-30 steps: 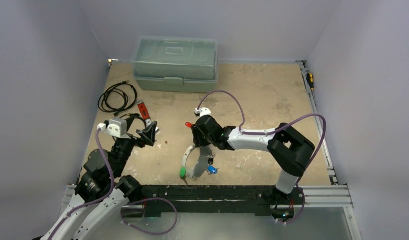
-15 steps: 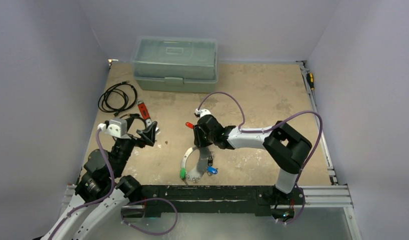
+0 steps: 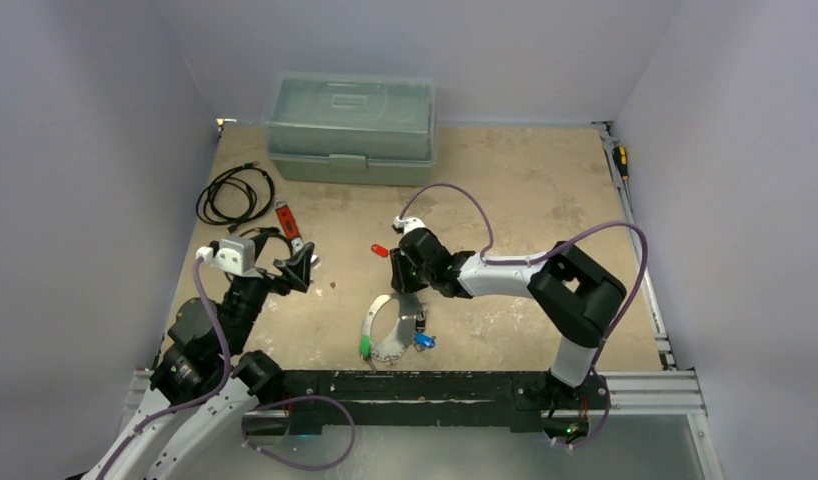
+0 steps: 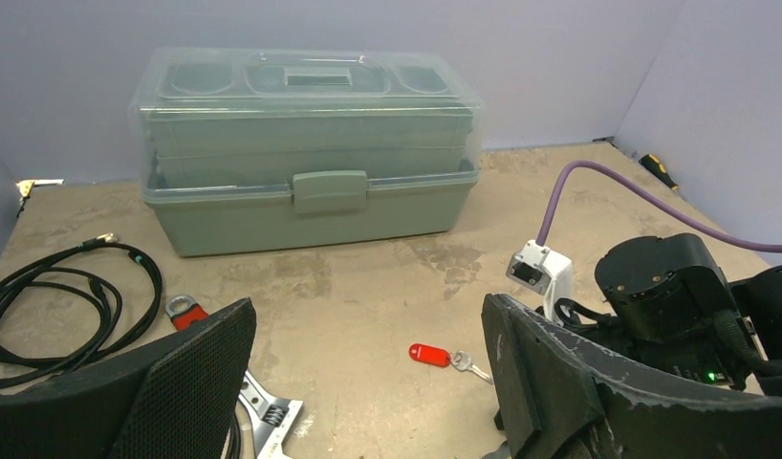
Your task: Put the keys on the keyring
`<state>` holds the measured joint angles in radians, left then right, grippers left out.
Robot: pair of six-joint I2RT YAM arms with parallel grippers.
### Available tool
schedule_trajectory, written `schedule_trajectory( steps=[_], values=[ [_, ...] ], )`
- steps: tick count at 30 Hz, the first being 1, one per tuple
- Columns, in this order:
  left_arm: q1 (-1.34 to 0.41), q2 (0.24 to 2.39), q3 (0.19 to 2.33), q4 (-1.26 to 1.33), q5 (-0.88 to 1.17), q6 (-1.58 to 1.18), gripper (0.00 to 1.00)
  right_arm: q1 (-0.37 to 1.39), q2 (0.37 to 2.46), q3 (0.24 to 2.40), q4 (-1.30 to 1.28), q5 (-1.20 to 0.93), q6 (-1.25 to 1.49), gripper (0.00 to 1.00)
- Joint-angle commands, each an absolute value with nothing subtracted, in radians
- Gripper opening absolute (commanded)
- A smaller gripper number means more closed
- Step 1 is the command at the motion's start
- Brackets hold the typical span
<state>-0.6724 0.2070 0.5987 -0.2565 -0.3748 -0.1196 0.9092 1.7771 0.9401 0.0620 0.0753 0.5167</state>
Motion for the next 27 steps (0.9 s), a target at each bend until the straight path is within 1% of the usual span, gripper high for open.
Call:
schedule_trajectory(
  steps=[1,10,23,24,25,27],
  values=[
    [-0.663,0.222,0.620,-0.241,-0.377,-0.104,0.88,0.907,1.730,0.899,0.056,0.031,0.498,0.34],
    [-0.658,0.224,0.620,-0.239,-0.374,-0.103,0.88,0.907,1.659,0.853,0.086,0.002,0.491,0.30],
    [-0.652,0.219,0.621,-0.247,-0.373,-0.105,0.88,0.906,1.735,0.861,0.141,-0.023,0.483,0.23],
    [-0.653,0.219,0.621,-0.247,-0.373,-0.105,0.88,0.907,1.738,0.861,0.142,-0.024,0.482,0.21],
    [-0.653,0.219,0.621,-0.247,-0.372,-0.105,0.88,0.907,1.739,0.861,0.143,-0.024,0.481,0.17],
    [-0.652,0.218,0.621,-0.247,-0.374,-0.105,0.87,0.907,1.738,0.860,0.144,-0.029,0.475,0.04]
  ],
)
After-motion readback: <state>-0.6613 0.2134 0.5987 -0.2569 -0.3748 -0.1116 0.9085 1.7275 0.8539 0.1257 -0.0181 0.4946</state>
